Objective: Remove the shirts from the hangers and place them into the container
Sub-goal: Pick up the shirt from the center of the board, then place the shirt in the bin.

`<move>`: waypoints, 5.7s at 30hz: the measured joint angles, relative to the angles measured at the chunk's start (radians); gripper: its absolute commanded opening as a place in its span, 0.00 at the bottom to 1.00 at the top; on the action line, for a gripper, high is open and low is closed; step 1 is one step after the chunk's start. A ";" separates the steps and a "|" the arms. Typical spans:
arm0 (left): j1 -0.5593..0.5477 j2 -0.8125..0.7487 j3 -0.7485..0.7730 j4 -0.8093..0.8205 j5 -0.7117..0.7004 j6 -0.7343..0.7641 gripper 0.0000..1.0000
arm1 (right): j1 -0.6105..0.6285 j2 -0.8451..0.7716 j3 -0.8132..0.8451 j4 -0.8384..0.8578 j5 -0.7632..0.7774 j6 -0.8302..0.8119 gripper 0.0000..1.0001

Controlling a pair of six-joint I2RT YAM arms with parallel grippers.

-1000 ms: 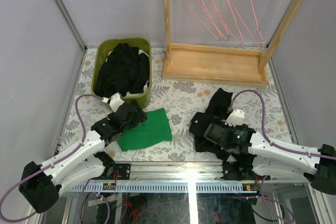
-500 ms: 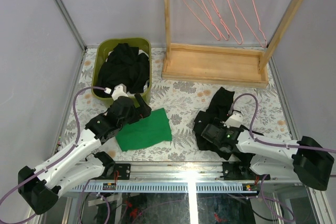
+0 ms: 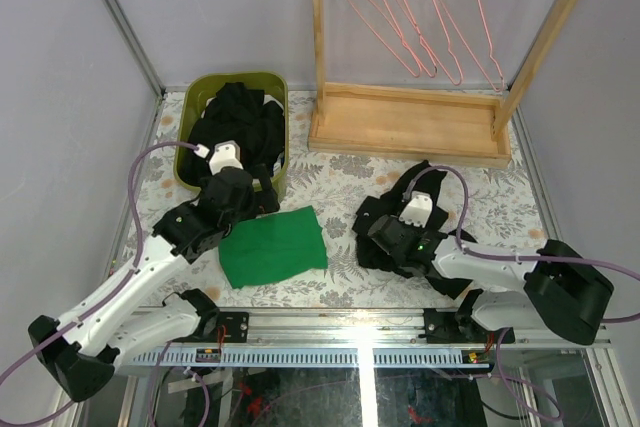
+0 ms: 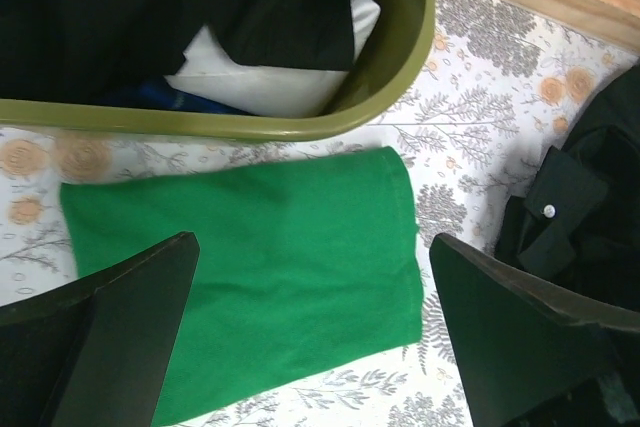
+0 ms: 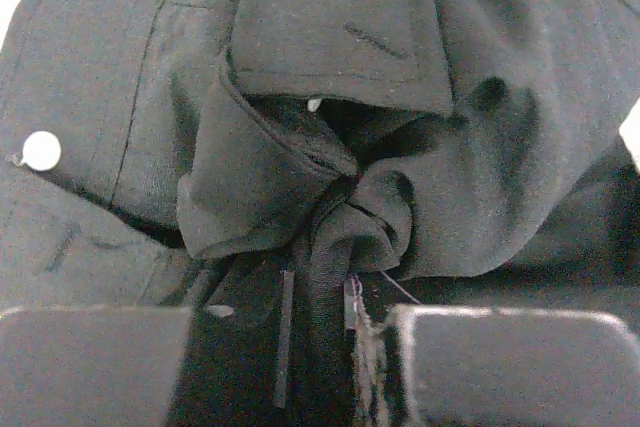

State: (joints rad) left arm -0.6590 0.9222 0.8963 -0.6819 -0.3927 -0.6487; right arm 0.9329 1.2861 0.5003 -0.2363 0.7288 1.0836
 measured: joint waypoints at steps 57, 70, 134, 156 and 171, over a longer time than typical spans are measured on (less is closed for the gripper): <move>0.005 -0.195 -0.050 -0.051 -0.200 0.037 1.00 | -0.135 0.180 0.156 0.117 -0.211 -0.219 0.00; 0.005 -0.220 -0.052 -0.058 -0.219 0.021 1.00 | -0.134 -0.114 0.254 0.178 -0.547 -0.413 0.00; 0.005 -0.234 -0.058 -0.061 -0.225 0.016 1.00 | -0.114 -0.227 0.272 0.031 -0.427 -0.452 0.00; 0.005 -0.286 0.157 -0.169 -0.422 0.010 1.00 | 0.042 0.531 1.369 0.034 -0.550 -0.723 0.00; 0.005 -0.369 0.164 -0.209 -0.465 -0.006 1.00 | 0.039 1.281 1.971 -0.011 -0.553 -0.872 0.17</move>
State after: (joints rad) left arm -0.6537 0.5529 1.0599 -0.8906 -0.8577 -0.6552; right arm 0.9722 2.5668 2.4714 -0.2470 0.1757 0.2111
